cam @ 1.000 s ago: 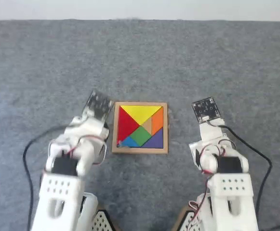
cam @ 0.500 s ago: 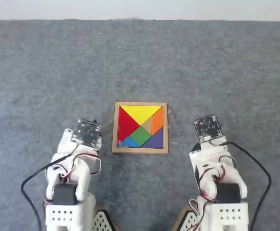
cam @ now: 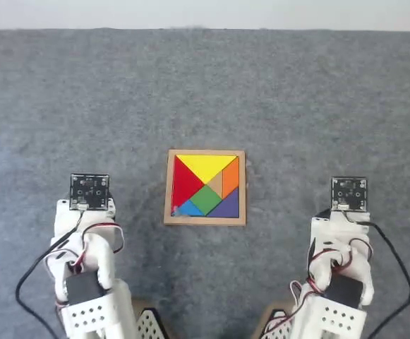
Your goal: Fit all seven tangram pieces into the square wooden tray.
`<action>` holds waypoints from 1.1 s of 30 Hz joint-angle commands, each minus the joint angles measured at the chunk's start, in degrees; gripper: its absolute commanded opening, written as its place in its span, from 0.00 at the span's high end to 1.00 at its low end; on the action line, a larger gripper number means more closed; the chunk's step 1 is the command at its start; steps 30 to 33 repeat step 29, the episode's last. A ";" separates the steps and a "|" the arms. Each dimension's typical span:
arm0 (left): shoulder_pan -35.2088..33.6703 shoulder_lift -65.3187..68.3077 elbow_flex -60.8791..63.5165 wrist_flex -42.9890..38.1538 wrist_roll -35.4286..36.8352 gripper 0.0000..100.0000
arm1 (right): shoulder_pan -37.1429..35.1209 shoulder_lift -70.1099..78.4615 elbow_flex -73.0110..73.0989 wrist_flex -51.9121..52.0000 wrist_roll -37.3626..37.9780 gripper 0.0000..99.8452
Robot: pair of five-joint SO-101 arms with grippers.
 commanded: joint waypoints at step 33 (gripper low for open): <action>-0.62 -1.23 -0.57 22.51 0.35 0.92 | 1.01 -0.31 0.97 15.08 0.62 0.99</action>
